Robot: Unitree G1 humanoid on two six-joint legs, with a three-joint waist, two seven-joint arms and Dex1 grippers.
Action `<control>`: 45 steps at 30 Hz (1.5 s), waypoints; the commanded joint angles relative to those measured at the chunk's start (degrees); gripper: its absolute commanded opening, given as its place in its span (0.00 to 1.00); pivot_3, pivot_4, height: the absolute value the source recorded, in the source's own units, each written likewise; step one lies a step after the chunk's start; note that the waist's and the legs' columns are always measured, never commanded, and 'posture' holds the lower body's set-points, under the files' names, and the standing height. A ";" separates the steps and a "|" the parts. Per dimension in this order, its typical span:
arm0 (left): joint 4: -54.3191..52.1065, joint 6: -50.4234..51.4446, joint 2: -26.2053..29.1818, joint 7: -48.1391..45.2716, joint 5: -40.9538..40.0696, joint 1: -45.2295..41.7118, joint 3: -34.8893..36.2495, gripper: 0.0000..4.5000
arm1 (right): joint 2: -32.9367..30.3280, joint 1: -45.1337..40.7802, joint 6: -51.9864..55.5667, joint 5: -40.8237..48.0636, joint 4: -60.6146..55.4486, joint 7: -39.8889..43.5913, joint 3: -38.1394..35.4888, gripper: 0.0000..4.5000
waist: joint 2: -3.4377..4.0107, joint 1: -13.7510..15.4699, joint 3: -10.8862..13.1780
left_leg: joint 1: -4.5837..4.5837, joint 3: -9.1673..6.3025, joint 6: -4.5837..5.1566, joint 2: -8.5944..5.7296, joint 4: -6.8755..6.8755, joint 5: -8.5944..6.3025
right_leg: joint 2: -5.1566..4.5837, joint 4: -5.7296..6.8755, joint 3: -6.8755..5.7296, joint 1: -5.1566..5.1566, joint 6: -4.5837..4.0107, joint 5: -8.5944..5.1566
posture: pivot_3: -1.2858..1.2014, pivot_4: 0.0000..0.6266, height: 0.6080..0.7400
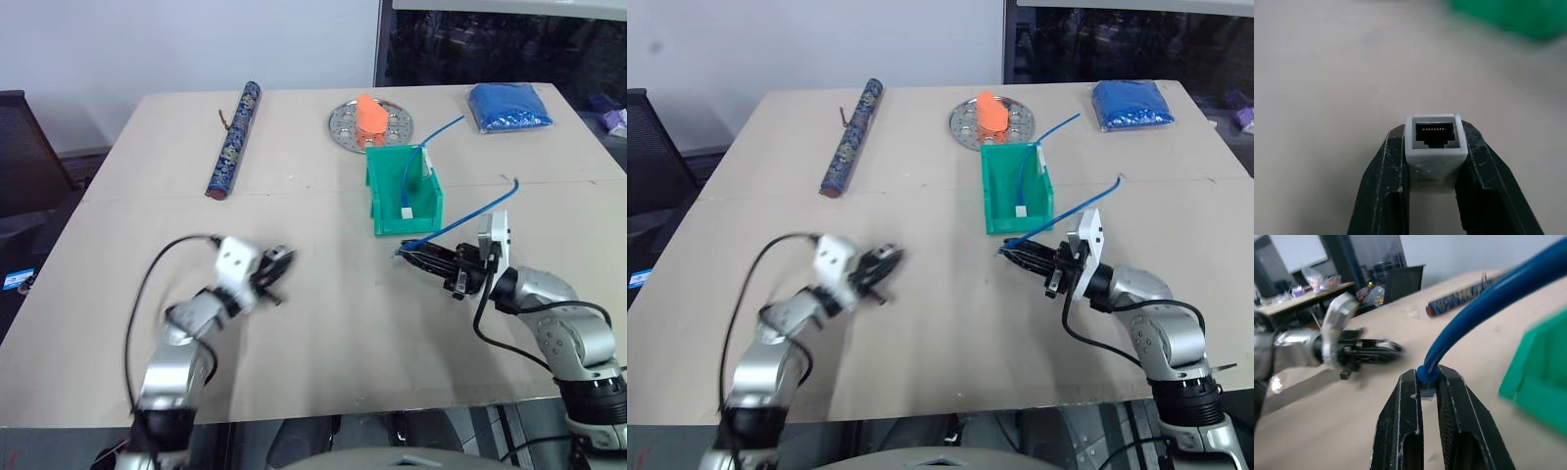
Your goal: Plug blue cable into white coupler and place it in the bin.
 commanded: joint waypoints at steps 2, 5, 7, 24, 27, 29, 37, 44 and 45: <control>8.52 -0.91 2.57 -20.28 0.03 -10.34 -12.36 0.13 | -0.90 -3.38 -3.61 -5.99 -0.27 2.18 4.94 0.00 | 0.01 -0.73 0.01 | -0.03 0.07 -0.16 0.05 -0.12 0.09 | 0.05 -0.01 0.05 -0.14 0.00 -0.01 | 0.52 0.24 1.00; 17.72 -4.91 1.35 -27.41 2.93 -17.53 -17.93 0.13 | -1.18 -5.24 -4.62 -10.28 1.10 1.43 7.51 0.00 | 0.00 -1.28 0.01 | -0.07 0.06 -0.17 0.09 -0.19 0.10 | 0.09 -0.01 0.03 -0.21 0.01 -0.01 | 0.52 0.24 1.00; 24.05 -8.24 0.06 -30.62 4.63 -21.55 -20.11 0.13 | -1.31 -6.28 -5.98 -12.81 2.10 1.37 8.86 0.00 | -0.01 -1.37 0.02 | -0.09 0.06 -0.17 0.09 -0.17 0.10 | 0.10 -0.01 0.04 -0.22 0.01 -0.01 | 0.52 0.24 1.00; 43.38 -20.93 -5.91 -36.86 10.20 -30.75 -21.01 0.13 | -2.17 -8.54 -7.85 -20.04 4.33 4.71 15.04 0.00 | -0.04 -0.79 0.01 | -0.08 -0.02 -0.12 -0.02 0.08 0.09 | 0.01 0.18 -0.01 -0.13 0.02 0.00 | 0.52 0.24 1.00; 43.56 -21.21 -5.92 -37.00 10.52 -30.75 -20.81 0.13 | -3.06 -8.89 -8.50 -20.64 5.20 6.44 15.65 0.00 | -0.04 -0.75 0.01 | -0.08 -0.03 -0.12 -0.03 0.11 0.09 | 0.02 0.19 -0.03 -0.12 0.02 0.00 | 0.52 0.24 1.00; 43.59 -21.28 -5.98 -37.10 10.71 -30.74 -20.73 0.13 | -3.41 -9.16 -8.84 -21.02 5.70 7.37 16.08 0.00 | -0.04 -0.77 0.00 | -0.08 -0.04 -0.12 -0.03 0.11 0.09 | 0.02 0.19 -0.03 -0.12 0.02 0.00 | 0.52 0.24 1.00; 43.86 -21.68 -6.13 -37.05 11.15 -30.90 -20.50 0.13 | -3.33 -11.20 -9.08 -23.41 8.68 8.44 17.43 0.00 | -0.06 -0.80 -0.02 | -0.06 -0.04 -0.13 -0.03 0.13 0.09 | 0.02 0.22 -0.03 -0.10 0.03 0.00 | 0.52 0.24 1.00; 43.16 -21.64 -6.68 -36.93 11.45 -30.75 -20.35 0.13 | -3.71 -12.35 -3.14 -25.65 8.89 7.48 20.81 0.00 | -0.09 -0.79 -0.08 | 0.14 -0.05 0.01 -0.02 0.14 0.01 | 0.03 0.25 -0.02 0.04 0.03 0.00 | 0.52 0.24 1.00; 43.13 -21.64 -6.74 -36.93 11.50 -30.71 -20.31 0.13 | -3.97 -12.27 -2.28 -25.79 8.68 7.39 21.06 0.00 | -0.11 -0.79 -0.10 | 0.18 -0.05 0.09 -0.02 0.14 -0.04 | 0.02 0.25 -0.02 0.05 0.03 0.00 | 0.52 0.24 1.00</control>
